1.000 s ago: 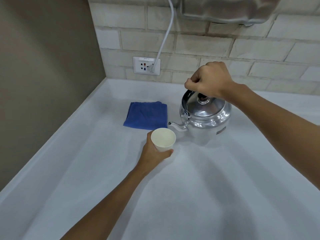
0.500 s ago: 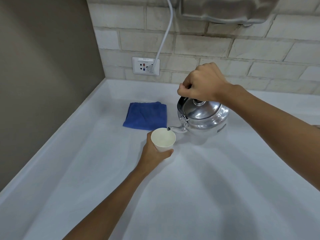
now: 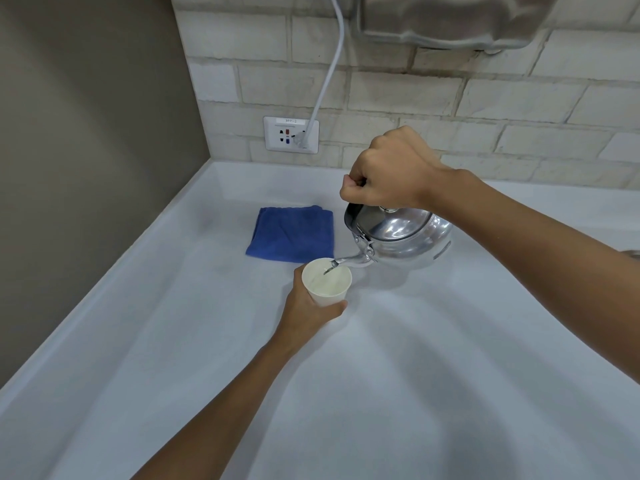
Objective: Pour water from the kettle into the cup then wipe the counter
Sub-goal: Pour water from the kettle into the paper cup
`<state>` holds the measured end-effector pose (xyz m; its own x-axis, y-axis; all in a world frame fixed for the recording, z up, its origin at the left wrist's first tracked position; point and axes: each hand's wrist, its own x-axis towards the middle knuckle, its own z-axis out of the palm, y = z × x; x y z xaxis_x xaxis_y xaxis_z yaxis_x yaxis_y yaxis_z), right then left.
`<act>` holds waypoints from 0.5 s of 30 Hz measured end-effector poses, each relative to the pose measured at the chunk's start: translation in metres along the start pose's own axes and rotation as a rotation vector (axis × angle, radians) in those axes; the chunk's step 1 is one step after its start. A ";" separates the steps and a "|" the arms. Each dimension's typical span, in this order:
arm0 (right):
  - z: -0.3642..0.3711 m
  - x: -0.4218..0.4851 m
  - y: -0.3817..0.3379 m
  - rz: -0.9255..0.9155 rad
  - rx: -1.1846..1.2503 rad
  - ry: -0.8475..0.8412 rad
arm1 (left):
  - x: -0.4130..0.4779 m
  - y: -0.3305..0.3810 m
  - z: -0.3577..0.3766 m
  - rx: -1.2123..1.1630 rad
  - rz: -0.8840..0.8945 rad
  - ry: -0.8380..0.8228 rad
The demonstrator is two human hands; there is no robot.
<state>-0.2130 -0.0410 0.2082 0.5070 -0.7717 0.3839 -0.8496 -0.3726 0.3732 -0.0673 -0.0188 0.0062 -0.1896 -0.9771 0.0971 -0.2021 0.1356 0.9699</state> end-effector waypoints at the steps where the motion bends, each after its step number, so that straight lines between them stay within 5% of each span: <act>1: 0.000 0.000 0.000 -0.004 -0.002 -0.002 | 0.000 0.000 0.000 0.001 0.002 -0.001; 15: -0.007 0.002 0.000 -0.015 -0.010 0.009 | 0.003 -0.008 0.001 0.003 0.003 0.021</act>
<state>-0.2112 -0.0385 0.2150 0.5209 -0.7613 0.3861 -0.8406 -0.3788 0.3871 -0.0670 -0.0231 -0.0012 -0.1702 -0.9798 0.1047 -0.2048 0.1392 0.9689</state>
